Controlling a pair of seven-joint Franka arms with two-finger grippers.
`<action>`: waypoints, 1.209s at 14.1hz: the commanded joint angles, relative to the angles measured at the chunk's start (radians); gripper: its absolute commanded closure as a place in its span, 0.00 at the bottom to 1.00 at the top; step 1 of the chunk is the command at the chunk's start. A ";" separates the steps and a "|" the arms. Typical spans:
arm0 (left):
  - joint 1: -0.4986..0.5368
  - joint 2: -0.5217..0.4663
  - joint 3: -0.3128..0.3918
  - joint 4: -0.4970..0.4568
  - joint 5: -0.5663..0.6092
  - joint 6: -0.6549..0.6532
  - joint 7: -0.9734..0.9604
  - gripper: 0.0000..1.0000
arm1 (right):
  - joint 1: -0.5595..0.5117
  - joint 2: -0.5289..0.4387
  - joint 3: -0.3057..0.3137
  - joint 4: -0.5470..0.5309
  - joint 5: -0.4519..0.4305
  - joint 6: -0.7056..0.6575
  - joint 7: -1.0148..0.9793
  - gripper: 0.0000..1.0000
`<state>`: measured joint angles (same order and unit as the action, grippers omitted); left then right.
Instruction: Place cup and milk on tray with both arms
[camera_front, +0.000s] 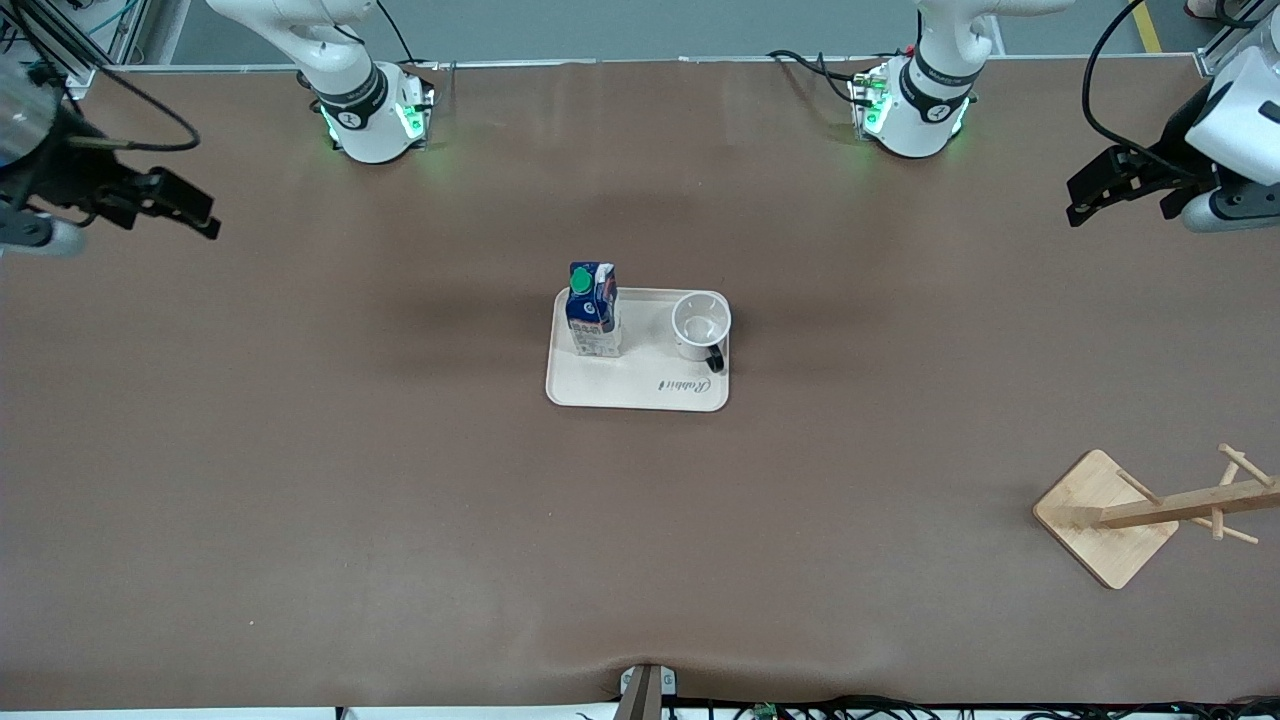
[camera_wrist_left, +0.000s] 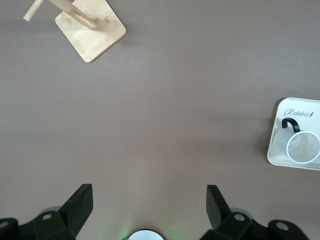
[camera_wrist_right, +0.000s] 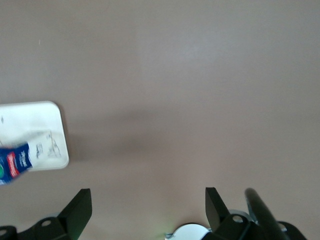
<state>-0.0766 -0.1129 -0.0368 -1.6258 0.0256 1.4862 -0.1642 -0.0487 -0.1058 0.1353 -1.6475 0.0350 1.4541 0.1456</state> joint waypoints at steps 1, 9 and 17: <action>0.004 -0.022 0.003 -0.022 -0.016 0.017 0.021 0.00 | -0.011 -0.029 -0.009 -0.023 -0.023 0.015 -0.229 0.00; 0.001 -0.016 0.000 -0.011 -0.018 -0.001 0.046 0.00 | -0.031 -0.008 -0.003 0.008 -0.081 -0.009 -0.196 0.00; -0.011 0.013 -0.003 0.058 -0.009 -0.058 0.051 0.00 | -0.068 -0.006 -0.009 0.008 -0.067 0.000 -0.136 0.00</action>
<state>-0.0816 -0.1155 -0.0420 -1.6098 0.0245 1.4580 -0.1254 -0.0869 -0.1130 0.1159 -1.6486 -0.0272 1.4576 -0.0008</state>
